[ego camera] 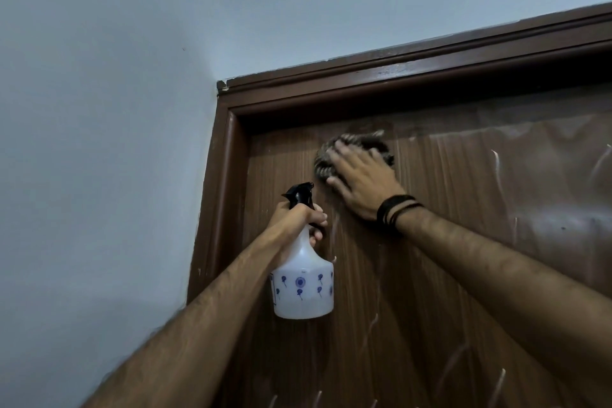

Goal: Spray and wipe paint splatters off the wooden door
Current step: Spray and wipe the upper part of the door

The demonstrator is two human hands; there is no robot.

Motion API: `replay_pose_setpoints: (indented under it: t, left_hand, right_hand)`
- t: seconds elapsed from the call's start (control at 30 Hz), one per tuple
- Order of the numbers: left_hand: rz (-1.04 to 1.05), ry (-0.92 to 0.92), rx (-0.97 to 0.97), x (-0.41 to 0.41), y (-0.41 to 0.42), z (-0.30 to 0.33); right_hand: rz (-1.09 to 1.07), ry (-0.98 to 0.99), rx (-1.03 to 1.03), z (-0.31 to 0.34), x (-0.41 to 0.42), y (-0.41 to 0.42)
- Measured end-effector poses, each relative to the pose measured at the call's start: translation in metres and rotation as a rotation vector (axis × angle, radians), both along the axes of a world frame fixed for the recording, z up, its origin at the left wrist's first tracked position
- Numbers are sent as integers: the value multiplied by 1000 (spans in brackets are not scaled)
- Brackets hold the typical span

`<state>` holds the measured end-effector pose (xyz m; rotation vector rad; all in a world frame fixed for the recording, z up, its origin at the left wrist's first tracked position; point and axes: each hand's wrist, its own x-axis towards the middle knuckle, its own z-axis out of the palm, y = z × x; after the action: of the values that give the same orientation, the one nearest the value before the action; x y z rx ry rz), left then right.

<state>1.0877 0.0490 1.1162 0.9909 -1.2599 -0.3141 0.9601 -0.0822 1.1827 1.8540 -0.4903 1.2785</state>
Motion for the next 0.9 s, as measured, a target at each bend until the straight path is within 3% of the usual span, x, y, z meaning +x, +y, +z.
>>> replay_pose_setpoints:
  t: [0.07,0.17,0.3,0.4,0.53,0.7,0.9]
  left_hand:
    - [-16,35,-6,-1,2,0]
    - [-11,20,14,-4,4,-1]
    - [17,-18,27,-7,10,2]
    - [30,-42,14,-4,17,9]
    - [64,-71,1,0,23,16]
    - [69,-92,2,-2,29,23]
    - [100,-67,-13,-1,25,27]
  right_hand:
    - [-9,100,-82,-20,6,1]
    - [-107,98,-172,-18,6,0]
    - [-201,-193,-159,27,-13,-2]
    - [-106,-264,-69,46,-20,-7]
    - [113,-156,-16,21,-3,-4]
    - [110,108,2,14,38,17]
    - [66,111,-27,45,56,24]
